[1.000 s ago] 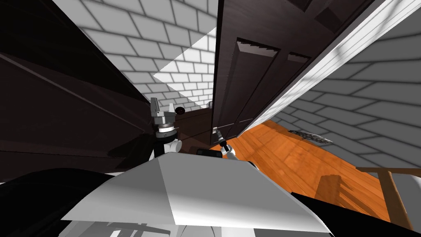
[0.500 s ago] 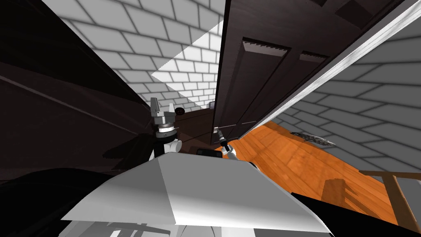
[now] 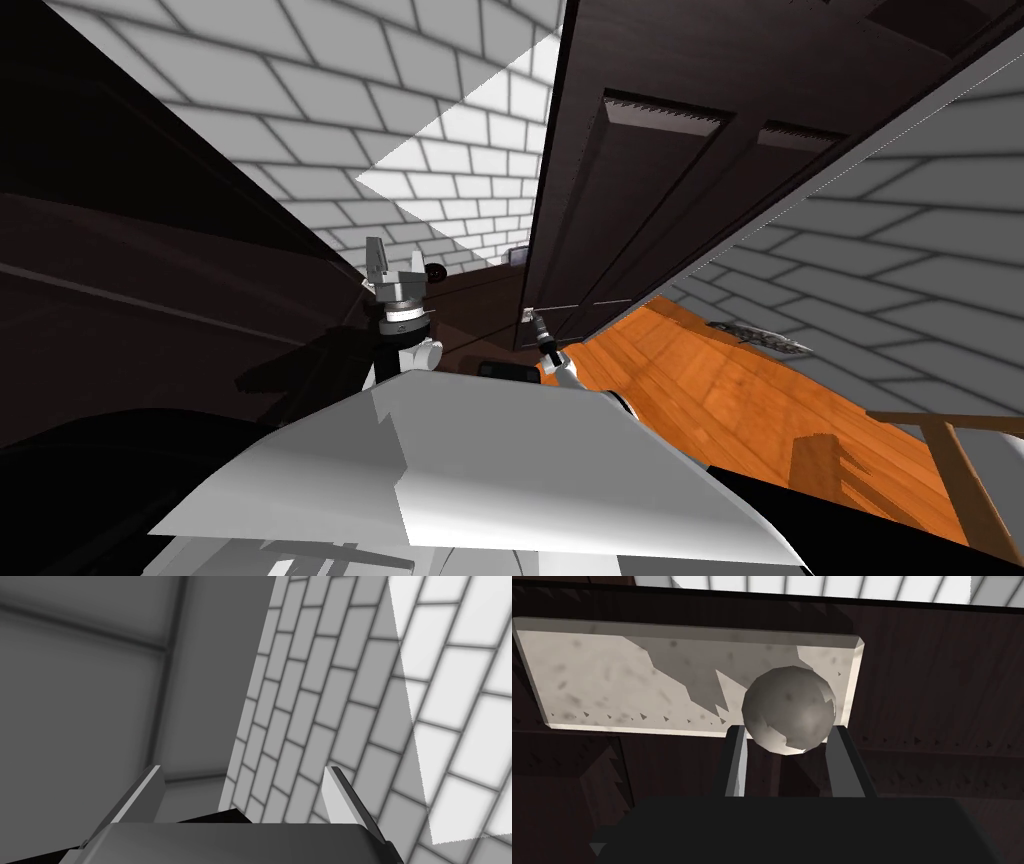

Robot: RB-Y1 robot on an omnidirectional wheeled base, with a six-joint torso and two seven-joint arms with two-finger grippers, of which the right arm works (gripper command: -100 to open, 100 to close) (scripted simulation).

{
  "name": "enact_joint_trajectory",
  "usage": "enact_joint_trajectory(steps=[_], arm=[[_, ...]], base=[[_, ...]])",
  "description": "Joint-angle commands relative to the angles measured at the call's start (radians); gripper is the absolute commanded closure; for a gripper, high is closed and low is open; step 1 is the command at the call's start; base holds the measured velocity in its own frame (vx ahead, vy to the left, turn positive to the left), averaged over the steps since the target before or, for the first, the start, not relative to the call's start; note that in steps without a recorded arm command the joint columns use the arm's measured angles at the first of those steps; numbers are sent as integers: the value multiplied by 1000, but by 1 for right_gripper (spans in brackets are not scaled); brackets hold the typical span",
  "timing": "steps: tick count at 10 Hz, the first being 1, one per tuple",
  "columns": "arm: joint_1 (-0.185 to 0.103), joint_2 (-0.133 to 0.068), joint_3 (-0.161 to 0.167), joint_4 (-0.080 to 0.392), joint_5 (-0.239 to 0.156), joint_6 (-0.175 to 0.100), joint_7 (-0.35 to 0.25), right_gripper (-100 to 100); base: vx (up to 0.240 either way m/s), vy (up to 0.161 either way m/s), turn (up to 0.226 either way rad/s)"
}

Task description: Push the door open

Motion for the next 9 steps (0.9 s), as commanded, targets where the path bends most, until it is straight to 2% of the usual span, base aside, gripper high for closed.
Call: enact_joint_trajectory(steps=[1,2,6,8,9], arm=[[15,-13,-23,-27,-16,21,8,100],[1,-16,-21,-3,-17,9,5,-100],[0,-11,-30,-8,-29,21,4,-100],[-2,10,-37,-13,-39,30,3,-100],[-12,4,-39,12,-38,16,7,-100]], base=[[118,67,-94],[-43,69,-114],[-215,28,-56],[-263,42,-88],[-108,18,-17]])
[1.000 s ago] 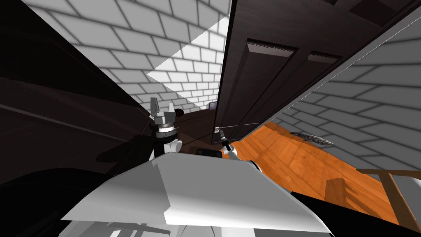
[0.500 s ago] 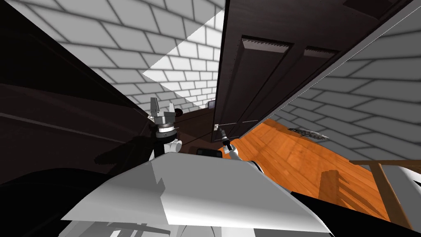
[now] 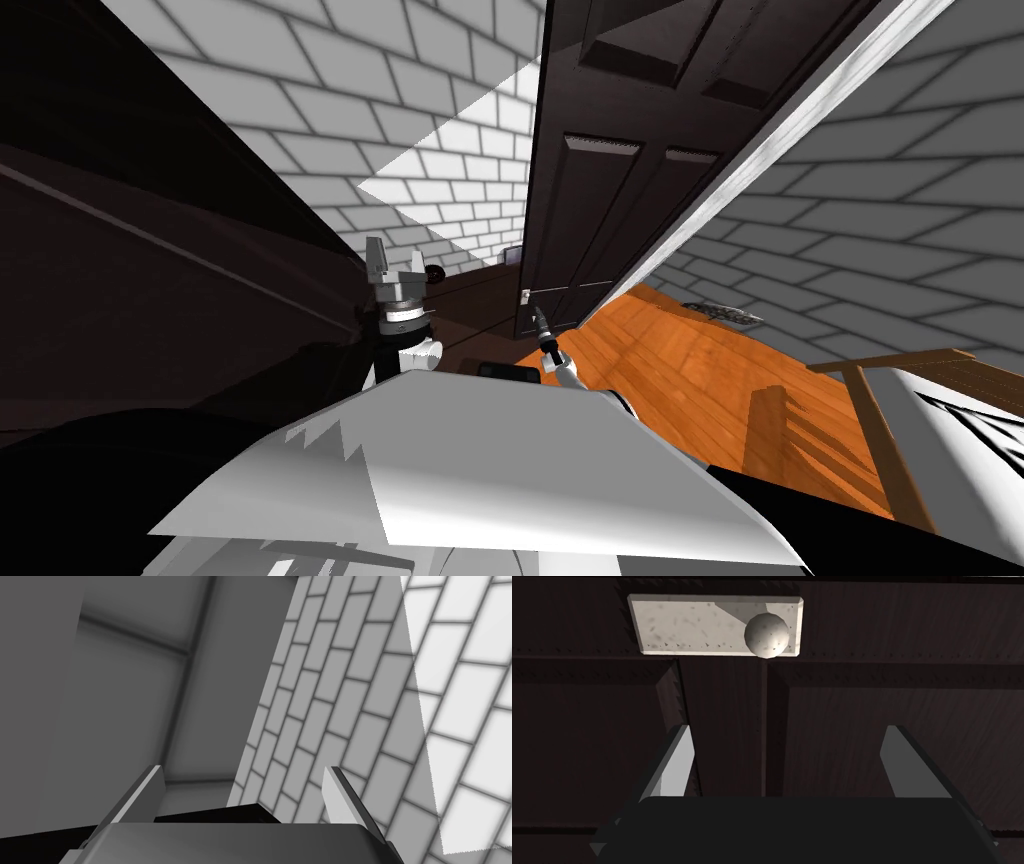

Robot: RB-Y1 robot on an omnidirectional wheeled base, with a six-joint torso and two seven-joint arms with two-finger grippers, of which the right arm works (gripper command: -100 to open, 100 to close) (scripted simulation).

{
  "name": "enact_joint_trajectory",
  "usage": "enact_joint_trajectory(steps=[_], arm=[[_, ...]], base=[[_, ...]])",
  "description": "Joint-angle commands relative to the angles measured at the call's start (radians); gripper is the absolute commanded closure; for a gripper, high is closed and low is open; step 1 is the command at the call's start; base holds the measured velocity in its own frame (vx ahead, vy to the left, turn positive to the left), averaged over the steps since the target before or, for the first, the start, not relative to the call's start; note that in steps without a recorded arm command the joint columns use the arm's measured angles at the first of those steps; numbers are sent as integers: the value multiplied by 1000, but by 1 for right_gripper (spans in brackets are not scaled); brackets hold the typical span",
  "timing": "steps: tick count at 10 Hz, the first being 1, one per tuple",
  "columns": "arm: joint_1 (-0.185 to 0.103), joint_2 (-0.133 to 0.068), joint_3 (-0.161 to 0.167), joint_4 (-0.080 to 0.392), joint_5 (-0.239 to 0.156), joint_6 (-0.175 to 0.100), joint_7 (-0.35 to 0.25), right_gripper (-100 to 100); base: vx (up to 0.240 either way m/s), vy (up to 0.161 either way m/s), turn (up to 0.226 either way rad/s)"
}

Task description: Push the door open

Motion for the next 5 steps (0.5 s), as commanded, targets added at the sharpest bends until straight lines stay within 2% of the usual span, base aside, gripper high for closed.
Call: enact_joint_trajectory(steps=[1,5], arm=[[1,-14,-3,0,-2,-4,5,-100],[3,-18,-10,1,-7,-11,16,-100]], base=[[99,47,39],[206,45,24]])
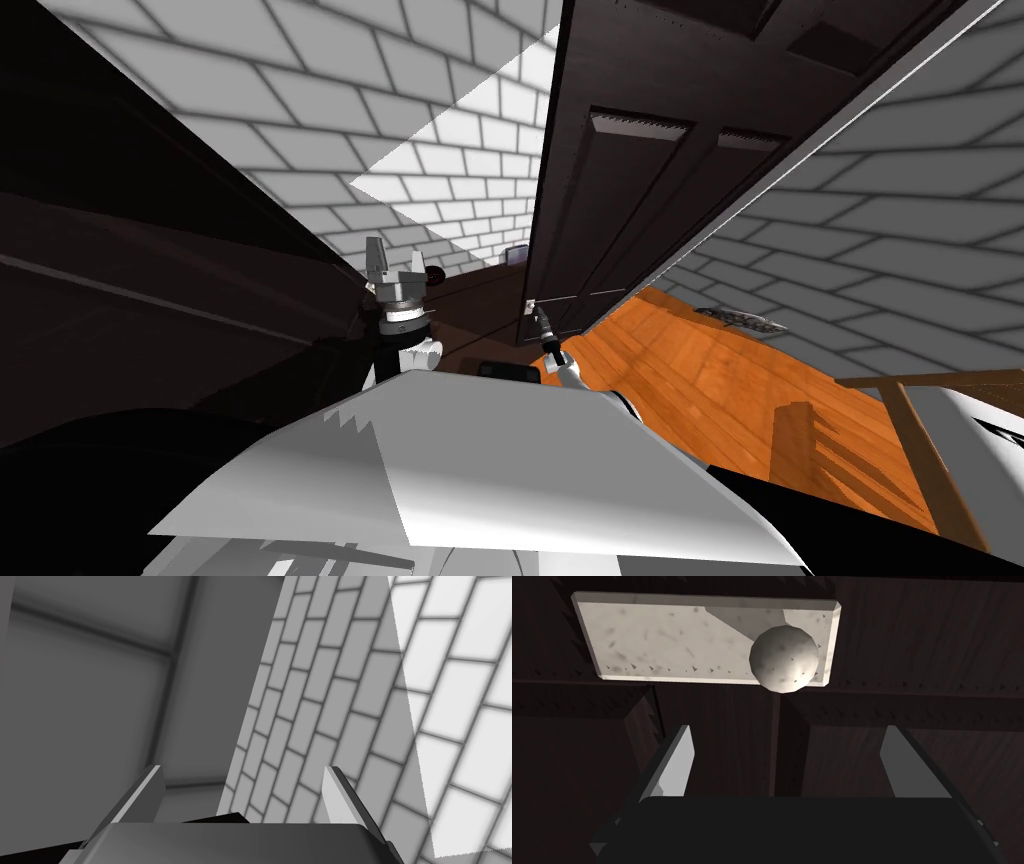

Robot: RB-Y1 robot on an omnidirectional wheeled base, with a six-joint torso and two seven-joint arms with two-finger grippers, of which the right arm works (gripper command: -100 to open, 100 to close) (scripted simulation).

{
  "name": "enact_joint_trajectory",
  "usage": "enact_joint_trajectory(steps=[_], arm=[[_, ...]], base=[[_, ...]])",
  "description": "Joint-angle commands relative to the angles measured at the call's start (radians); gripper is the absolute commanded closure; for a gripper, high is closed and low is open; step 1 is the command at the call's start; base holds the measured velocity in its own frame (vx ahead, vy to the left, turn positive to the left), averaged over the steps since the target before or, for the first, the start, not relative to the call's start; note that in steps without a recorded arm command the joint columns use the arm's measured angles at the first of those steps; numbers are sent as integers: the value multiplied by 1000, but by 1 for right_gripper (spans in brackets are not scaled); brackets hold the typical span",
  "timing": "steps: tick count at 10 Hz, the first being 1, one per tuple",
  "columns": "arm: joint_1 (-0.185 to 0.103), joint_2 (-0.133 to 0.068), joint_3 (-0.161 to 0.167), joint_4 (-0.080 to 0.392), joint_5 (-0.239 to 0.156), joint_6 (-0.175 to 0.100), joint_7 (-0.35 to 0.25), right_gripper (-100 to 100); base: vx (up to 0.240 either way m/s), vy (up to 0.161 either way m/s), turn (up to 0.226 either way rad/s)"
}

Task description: Push the door open

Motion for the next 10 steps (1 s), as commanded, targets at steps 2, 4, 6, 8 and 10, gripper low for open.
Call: enact_joint_trajectory(steps=[2,4,6,8,10], arm=[[1,13,-6,4,-5,-8,10,-100],[-7,16,-9,18,-6,-14,12,-100],[-7,16,-9,18,-6,-14,12,100],[-7,16,-9,18,-6,-14,12,100],[-7,16,-9,18,-6,-14,12,100]], base=[[190,104,26],[124,43,2],[-18,-4,11],[-13,-6,1],[-3,0,-2]])
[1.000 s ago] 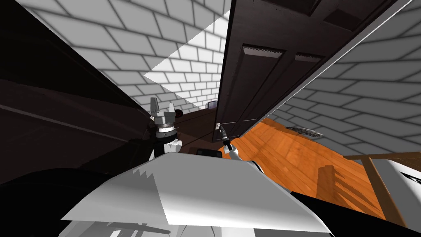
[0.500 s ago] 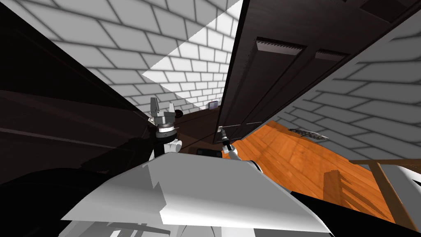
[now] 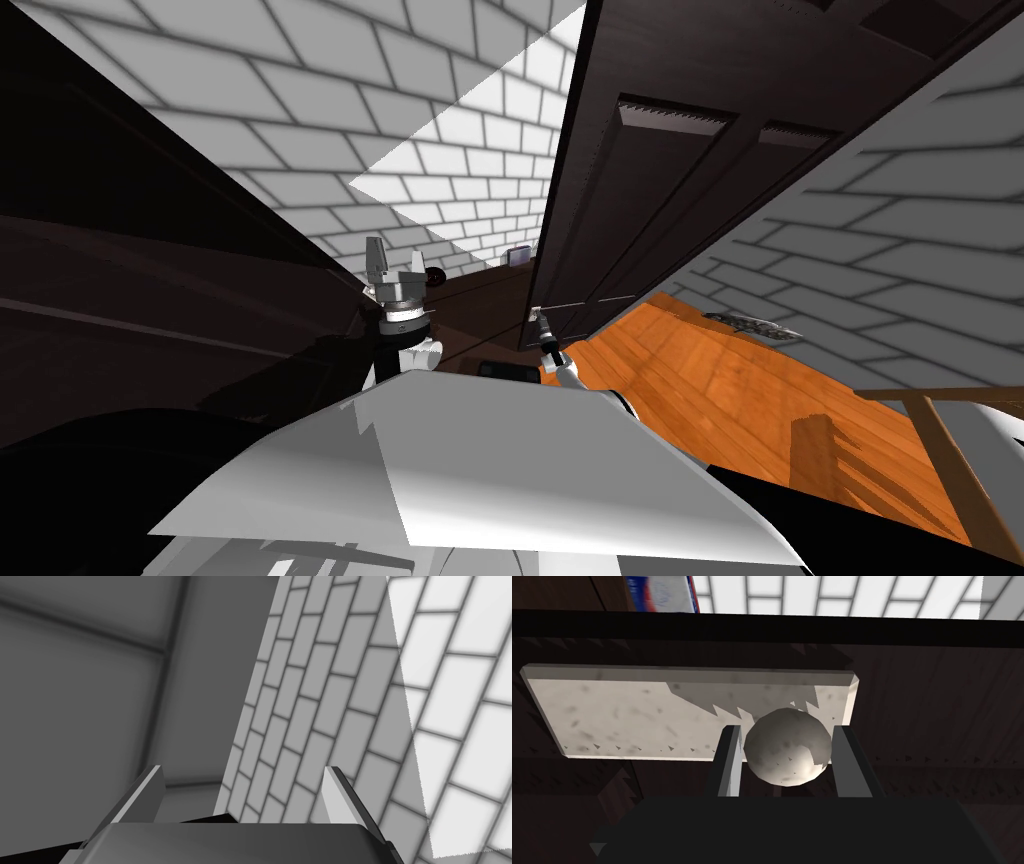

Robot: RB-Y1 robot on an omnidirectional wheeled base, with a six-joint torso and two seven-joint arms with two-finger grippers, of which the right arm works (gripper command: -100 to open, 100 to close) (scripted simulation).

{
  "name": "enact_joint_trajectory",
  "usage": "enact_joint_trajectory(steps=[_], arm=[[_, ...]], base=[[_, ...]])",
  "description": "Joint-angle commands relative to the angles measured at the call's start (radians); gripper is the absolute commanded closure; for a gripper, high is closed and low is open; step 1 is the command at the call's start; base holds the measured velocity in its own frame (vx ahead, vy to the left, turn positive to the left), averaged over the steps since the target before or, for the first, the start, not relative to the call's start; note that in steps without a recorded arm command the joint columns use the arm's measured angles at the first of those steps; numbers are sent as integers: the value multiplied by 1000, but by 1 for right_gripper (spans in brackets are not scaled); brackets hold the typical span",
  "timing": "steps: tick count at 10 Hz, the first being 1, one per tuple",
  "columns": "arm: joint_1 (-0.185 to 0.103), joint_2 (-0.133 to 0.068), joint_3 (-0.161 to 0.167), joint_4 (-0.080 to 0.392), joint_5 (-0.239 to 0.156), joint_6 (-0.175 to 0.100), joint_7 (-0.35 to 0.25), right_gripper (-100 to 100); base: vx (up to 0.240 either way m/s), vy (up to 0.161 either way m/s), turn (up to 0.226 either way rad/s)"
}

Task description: Push the door open

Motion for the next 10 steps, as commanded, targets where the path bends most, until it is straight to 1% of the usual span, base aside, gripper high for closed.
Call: enact_joint_trajectory(steps=[1,2,4,5,7,8,10], arm=[[0,-9,-10,-1,-8,2,5,100],[0,-9,-10,-1,-8,2,5,100],[1,-21,-26,-2,-20,5,13,100],[1,-21,-26,4,-20,5,13,100],[1,-21,-26,-2,-20,5,13,100],[1,-31,-43,-3,-34,9,22,100],[1,-33,-48,-4,-37,9,24,100]], base=[[118,46,-20],[114,52,-16],[148,76,-22],[124,65,-27],[46,1,14],[95,71,-25],[124,67,-51]])
